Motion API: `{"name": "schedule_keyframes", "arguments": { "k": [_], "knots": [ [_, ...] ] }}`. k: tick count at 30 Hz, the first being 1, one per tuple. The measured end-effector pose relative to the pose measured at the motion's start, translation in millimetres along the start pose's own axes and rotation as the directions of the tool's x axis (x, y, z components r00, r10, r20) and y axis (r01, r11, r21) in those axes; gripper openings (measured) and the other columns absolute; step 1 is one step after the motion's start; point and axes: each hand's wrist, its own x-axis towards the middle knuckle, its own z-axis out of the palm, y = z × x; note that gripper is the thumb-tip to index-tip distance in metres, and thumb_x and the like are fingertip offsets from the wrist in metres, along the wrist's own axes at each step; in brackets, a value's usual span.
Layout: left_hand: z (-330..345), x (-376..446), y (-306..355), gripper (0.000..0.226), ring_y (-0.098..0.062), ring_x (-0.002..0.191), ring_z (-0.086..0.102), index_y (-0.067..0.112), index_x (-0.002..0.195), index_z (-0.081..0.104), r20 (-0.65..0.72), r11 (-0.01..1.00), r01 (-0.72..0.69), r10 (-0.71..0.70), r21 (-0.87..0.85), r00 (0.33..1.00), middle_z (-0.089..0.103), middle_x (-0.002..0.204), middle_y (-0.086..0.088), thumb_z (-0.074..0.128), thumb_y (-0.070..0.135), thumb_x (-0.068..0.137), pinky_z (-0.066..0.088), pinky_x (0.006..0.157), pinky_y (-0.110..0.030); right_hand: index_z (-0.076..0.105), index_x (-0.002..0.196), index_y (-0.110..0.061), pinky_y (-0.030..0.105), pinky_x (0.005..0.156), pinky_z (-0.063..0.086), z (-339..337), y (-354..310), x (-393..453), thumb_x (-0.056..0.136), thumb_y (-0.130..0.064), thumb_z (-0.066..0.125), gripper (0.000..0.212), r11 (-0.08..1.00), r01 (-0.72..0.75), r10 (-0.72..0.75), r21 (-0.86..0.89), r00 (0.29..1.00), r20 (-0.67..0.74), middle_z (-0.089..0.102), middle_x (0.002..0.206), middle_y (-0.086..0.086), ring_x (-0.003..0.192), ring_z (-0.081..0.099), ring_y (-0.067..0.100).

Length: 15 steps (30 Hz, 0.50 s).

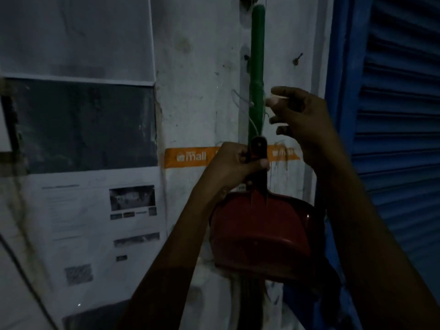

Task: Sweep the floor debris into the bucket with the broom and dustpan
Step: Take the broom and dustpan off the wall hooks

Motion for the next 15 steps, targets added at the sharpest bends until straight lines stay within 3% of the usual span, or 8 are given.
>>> {"name": "schedule_keyframes", "arguments": {
  "k": [4,7,10,12,15],
  "knots": [
    [-7,-7,9,0.022,-0.023,0.084,0.073,-0.002,0.104,0.071,-0.036,0.998,-0.038,0.037,-0.042,0.999,0.073,0.097,-0.019,0.073,0.011,0.087,0.06,0.065,-0.035,0.058,0.136,-0.021,0.023,0.076,0.058,-23,14,-53,0.089,-0.029,0.072,0.05,0.967,-0.145,0.168,-0.208,0.981,0.101,0.068,0.122,-0.003,0.101,0.068,0.009],
    [-11,-19,19,0.02,-0.022,0.089,0.072,0.006,0.105,0.071,-0.072,0.996,-0.067,0.062,-0.063,0.995,0.074,0.099,-0.014,0.074,0.014,0.086,0.06,0.067,-0.032,0.063,0.131,-0.026,0.024,0.085,0.053,-33,22,-96,0.066,-0.05,0.08,0.072,0.88,-0.194,0.318,-0.433,0.918,0.237,0.065,0.12,-0.014,0.106,0.061,0.0],
    [-7,-46,29,0.018,-0.017,0.088,0.072,0.014,0.103,0.072,-0.088,0.995,-0.096,0.094,-0.023,0.992,0.074,0.101,-0.008,0.075,0.014,0.085,0.058,0.069,-0.029,0.073,0.112,-0.026,0.017,0.071,0.053,-36,22,-126,0.069,-0.053,0.083,0.052,0.823,-0.114,0.325,-0.556,0.897,0.298,0.071,0.099,-0.015,0.086,0.069,0.0],
    [-1,-72,36,0.018,-0.019,0.091,0.072,0.009,0.104,0.071,-0.087,0.994,-0.104,0.102,-0.022,0.991,0.073,0.104,-0.011,0.074,0.011,0.086,0.061,0.073,-0.037,0.077,0.097,-0.02,0.011,0.058,0.049,-39,15,-142,0.073,-0.044,0.085,0.035,0.827,-0.057,0.28,-0.559,0.905,0.321,0.073,0.084,-0.012,0.073,0.07,-0.001],
    [1,-118,45,0.034,-0.023,0.108,0.067,0.006,0.111,0.069,-0.023,0.994,-0.104,0.103,-0.03,0.994,0.071,0.115,-0.011,0.077,0.024,0.083,0.056,0.09,-0.051,0.076,0.084,-0.019,0.01,0.053,0.046,-47,3,-166,0.07,-0.033,0.09,0.024,0.849,-0.014,0.221,-0.527,0.918,0.33,0.071,0.076,-0.011,0.064,0.066,-0.005]
  ]
}}
